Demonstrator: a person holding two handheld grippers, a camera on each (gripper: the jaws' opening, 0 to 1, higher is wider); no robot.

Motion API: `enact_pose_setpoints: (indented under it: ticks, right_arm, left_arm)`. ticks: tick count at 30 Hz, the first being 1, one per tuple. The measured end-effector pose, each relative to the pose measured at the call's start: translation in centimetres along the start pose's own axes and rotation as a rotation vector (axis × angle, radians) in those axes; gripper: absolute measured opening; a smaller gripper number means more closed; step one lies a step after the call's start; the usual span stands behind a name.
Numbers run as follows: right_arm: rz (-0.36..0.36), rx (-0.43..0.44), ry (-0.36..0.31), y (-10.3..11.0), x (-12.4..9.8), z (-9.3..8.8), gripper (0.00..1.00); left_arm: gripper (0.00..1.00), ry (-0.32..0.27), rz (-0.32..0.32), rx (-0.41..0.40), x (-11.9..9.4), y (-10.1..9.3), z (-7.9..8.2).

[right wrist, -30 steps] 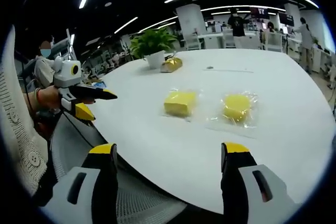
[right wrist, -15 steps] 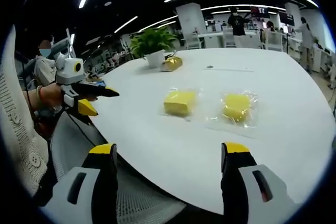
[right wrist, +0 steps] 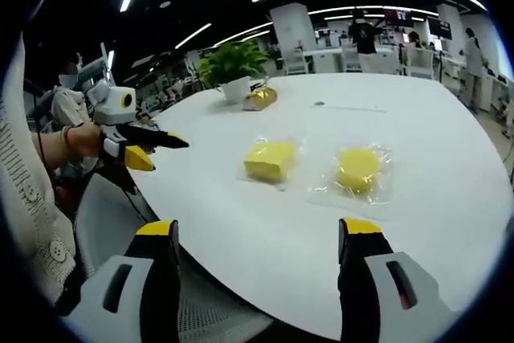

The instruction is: Compare the silicone blocks by pressing each to a similar depth, holding the contact briefly, and releasing to observe deformation and rebound differences across the visible hardness samples.

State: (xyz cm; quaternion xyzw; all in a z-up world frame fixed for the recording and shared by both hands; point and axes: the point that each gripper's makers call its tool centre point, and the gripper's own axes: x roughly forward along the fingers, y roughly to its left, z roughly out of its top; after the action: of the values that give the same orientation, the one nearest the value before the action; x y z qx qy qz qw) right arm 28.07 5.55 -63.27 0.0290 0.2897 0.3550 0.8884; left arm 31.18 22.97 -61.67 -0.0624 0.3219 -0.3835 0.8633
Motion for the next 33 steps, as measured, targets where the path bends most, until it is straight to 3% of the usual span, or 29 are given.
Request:
enact_pose_setpoints:
  ticks: [4, 8, 13, 14, 19, 21, 26, 28, 29, 30, 33]
  right_arm:
    - [0.005, 0.008, 0.011, -0.3, 0.3, -0.2, 0.75]
    - [0.012, 0.010, 0.025, -0.5, 0.7, -0.3, 0.75]
    - [0.024, 0.020, 0.043, -0.6, 1.3, -0.5, 0.75]
    - [0.025, 0.019, 0.048, -0.7, 1.3, -0.6, 0.75]
    - [0.025, 0.030, 0.054, -1.0, 1.4, -0.5, 0.75]
    - [0.021, 0.032, 0.062, -1.2, 1.3, -0.6, 0.75]
    - [-0.004, 0.034, 0.071, -2.2, 0.8, -0.4, 0.75]
    - [-0.018, 0.042, 0.077, -2.7, 0.7, -0.5, 0.75]
    - [-0.023, 0.043, 0.079, -2.9, 0.6, -0.6, 0.75]
    - [-0.029, 0.044, 0.084, -3.2, 0.6, -0.7, 0.75]
    - [-0.035, 0.050, 0.086, -3.6, 0.7, -0.6, 0.75]
  left_arm:
    - [0.83, 0.004, -0.002, -0.034, 1.7, 1.7, 1.5]
    - [0.82, -0.030, -0.029, -0.135, 4.0, 3.9, 3.2]
    - [0.80, -0.051, -0.007, -0.260, 6.9, 7.8, 4.1]
    - [0.79, -0.049, 0.005, -0.303, 7.4, 8.7, 4.1]
    - [0.77, -0.050, 0.025, -0.334, 9.4, 11.5, 4.0]
    - [0.76, -0.068, 0.009, -0.418, 10.5, 12.2, 4.0]
    - [0.66, -0.059, -0.004, -0.431, 13.0, 13.7, 3.0]
    - [0.64, -0.069, -0.035, -0.507, 13.7, 13.6, 2.9]
    - [0.58, -0.120, -0.046, -0.524, 13.9, 13.9, 3.5]
    - [0.56, -0.121, -0.057, -0.594, 14.0, 14.0, 3.3]
    - [0.48, -0.176, -0.080, -0.699, 14.4, 14.5, 3.5]
